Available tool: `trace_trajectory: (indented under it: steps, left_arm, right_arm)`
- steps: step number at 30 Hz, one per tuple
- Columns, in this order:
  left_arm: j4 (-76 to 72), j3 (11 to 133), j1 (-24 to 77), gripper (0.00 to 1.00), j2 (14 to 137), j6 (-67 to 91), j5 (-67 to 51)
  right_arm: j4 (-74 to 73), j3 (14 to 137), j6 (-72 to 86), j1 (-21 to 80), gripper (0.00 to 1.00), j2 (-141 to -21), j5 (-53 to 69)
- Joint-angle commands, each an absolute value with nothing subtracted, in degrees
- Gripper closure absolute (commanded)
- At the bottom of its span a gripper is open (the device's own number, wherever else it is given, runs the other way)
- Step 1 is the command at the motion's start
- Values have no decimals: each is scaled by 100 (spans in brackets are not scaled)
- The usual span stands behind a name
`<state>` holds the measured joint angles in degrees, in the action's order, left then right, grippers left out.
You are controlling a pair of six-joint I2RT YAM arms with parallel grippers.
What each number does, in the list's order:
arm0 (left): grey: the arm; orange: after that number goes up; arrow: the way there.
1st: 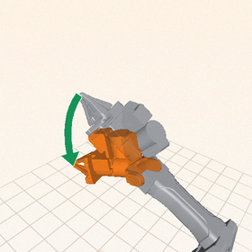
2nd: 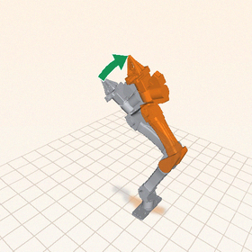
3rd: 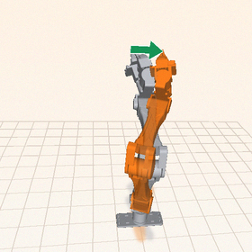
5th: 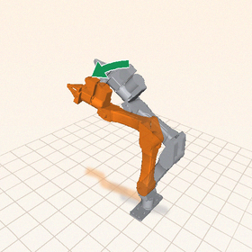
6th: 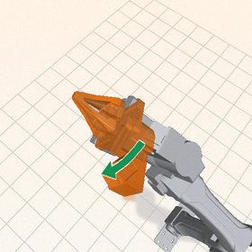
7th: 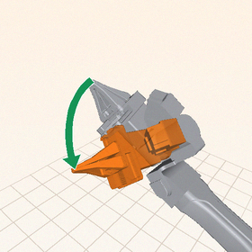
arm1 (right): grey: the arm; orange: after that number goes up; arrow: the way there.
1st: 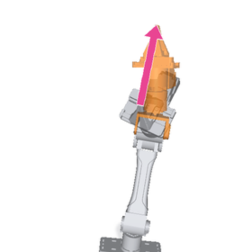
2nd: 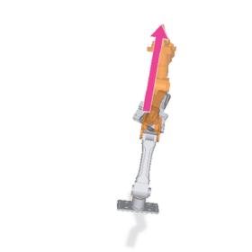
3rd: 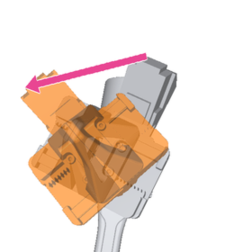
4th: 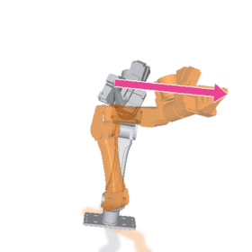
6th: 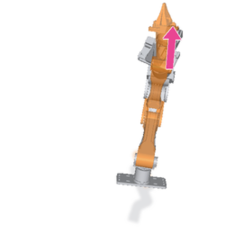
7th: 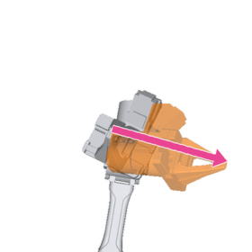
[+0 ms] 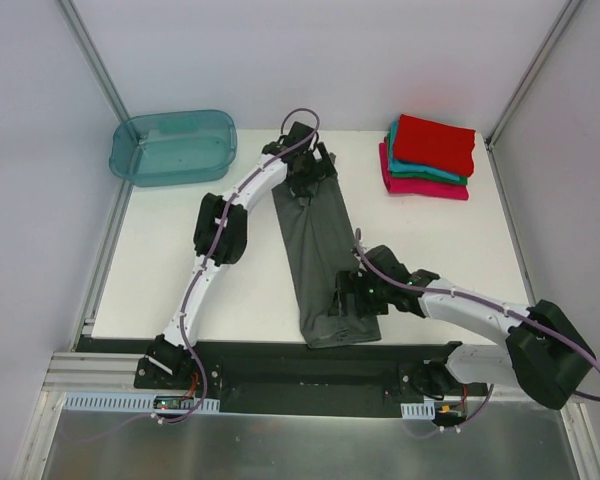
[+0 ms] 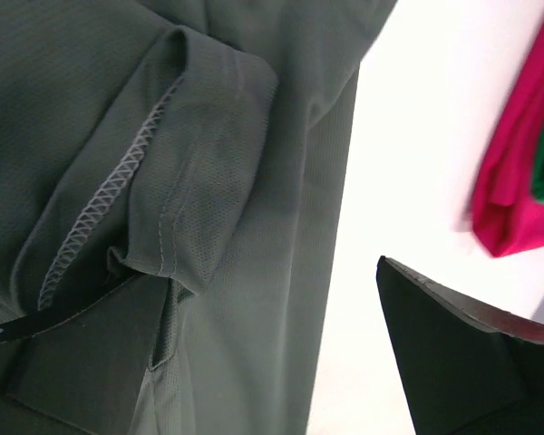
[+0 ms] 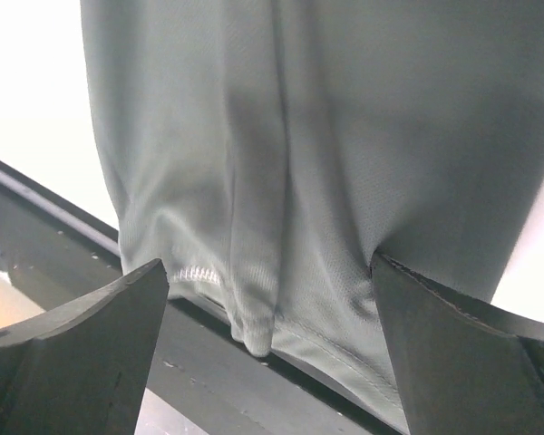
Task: Fold and stack the t-shirts
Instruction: Rotate the tshirt 90 degrees
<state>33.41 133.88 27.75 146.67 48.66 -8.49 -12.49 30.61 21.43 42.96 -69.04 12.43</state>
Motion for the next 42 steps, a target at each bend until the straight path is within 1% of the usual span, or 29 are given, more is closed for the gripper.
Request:
trace_trajectory:
  steps: [1,5,8,12,15,18,20,22,26,28,31,35,40,42]
  left_arm:
    - [3000,14396,2734,1,15556,4966,-1177]
    - [1997,14370,2654,1,15714,5238,-1634]
    - [1250,14396,2637,1,15759,5256,-2012]
    - [1186,14196,2645,1,15304,4819,-2486]
    - [1195,13388,2646,1,14374,4335,-2829]
    - [1458,12624,2646,1,13354,3974,-2927]
    - [1643,11921,2663,1,12678,3763,-2979]
    - [1836,11105,2707,1,11852,3525,-3041]
    - [1881,9330,2882,1,10392,3252,-2279]
    - [1890,8721,2962,1,9977,3104,-1978]
    - [2074,8124,2962,1,9652,3103,-2056]
    - [2074,6745,3137,1,9028,3515,-1707]
    - [2074,5197,3857,1,8324,4024,-1275]
    - [2074,4687,4173,4,8122,4279,-1074]
  right_arm:
    - [-941,3207,2233,4789,4,-7443,1793]
    - [-852,3550,2162,5141,4,-7787,1793]
    - [-1010,3735,2022,5186,4,-7691,1548]
    - [-1545,4051,1872,5185,4,-7217,731]
    - [-1722,4087,1898,5186,4,-6743,353]
    - [-1854,3903,2135,5186,4,-6216,115]
    - [-1933,3675,2328,5177,4,-5838,35]
    - [-2012,3464,2530,5168,4,-5381,-359]
    - [-2223,3191,2935,5168,4,-4774,-703]
    - [-2338,3129,2997,5177,4,-4554,-677]
    - [-2268,2945,3137,5177,4,-4255,-650]
    - [-2145,2760,3330,5177,4,-4218,-554]
    - [-2057,2593,3568,5185,4,-4552,-326]
    - [-1908,2540,3682,5203,4,-4675,-229]
